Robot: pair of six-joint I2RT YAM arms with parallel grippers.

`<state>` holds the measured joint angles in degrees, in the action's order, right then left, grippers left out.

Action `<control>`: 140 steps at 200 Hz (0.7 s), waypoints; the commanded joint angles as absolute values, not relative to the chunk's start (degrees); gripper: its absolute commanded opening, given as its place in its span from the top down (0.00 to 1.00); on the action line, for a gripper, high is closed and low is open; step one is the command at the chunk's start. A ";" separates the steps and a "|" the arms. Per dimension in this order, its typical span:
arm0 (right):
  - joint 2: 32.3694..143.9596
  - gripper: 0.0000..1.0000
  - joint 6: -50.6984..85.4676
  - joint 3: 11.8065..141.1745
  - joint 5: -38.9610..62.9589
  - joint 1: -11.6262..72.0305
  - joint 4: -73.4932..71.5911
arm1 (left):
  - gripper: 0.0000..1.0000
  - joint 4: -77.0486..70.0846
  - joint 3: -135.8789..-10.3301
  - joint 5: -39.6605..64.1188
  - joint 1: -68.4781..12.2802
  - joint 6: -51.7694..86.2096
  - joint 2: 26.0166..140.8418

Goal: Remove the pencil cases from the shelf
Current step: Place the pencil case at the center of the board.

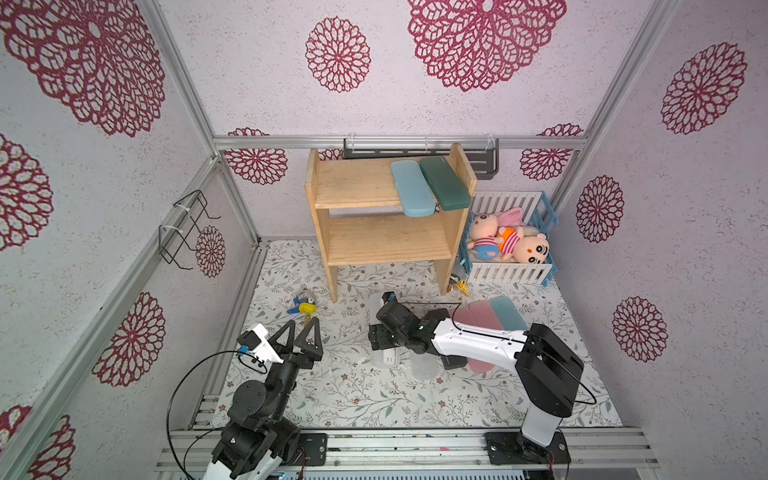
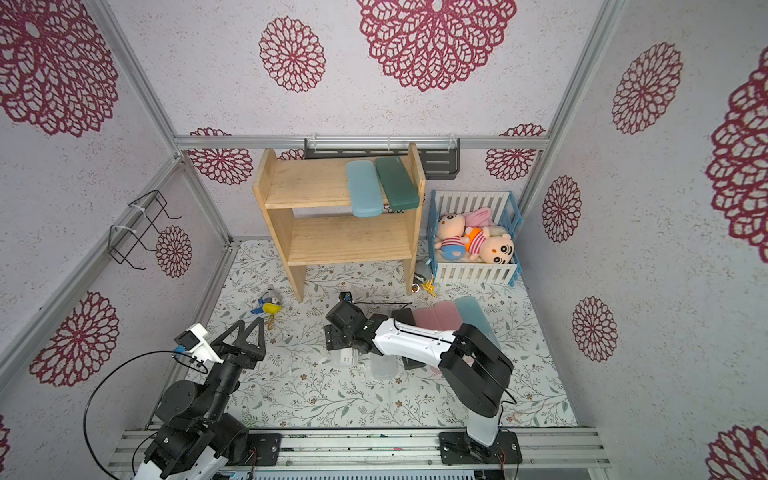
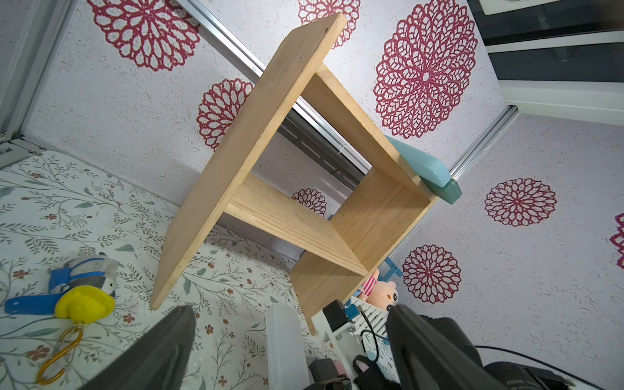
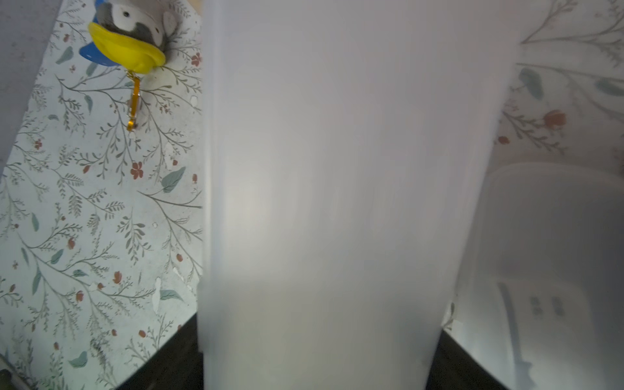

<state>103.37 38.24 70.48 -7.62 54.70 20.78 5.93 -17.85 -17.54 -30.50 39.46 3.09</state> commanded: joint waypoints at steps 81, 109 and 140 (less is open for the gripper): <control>105.91 0.13 40.59 68.69 -10.93 54.31 23.62 | 0.03 9.23 -18.19 -20.76 -30.90 40.52 2.24; 105.34 0.07 40.87 66.18 -11.83 53.90 23.91 | 0.02 9.32 -18.56 -21.09 -30.77 40.86 2.79; 104.39 0.01 40.70 65.26 -13.16 53.79 24.58 | 0.03 9.31 -19.17 -21.37 -30.85 41.13 3.39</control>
<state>107.04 40.14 65.91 -10.68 54.35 23.22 8.62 -17.85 -20.56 -30.50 40.82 2.68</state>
